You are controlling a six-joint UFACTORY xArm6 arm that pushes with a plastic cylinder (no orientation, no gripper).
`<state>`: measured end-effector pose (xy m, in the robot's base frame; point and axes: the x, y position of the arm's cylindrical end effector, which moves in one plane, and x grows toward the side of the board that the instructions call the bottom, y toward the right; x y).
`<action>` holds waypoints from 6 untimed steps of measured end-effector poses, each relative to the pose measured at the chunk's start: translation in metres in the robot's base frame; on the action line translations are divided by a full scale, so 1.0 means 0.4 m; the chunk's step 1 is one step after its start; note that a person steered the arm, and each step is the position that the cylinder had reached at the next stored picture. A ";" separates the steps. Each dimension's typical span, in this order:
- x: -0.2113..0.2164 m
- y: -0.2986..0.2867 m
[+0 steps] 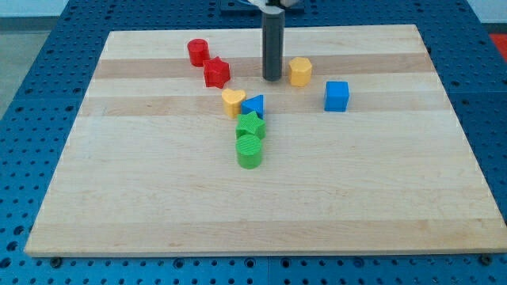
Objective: Touch the top of yellow hexagon
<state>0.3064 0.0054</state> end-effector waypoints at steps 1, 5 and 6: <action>-0.019 0.001; -0.123 0.123; 0.000 0.147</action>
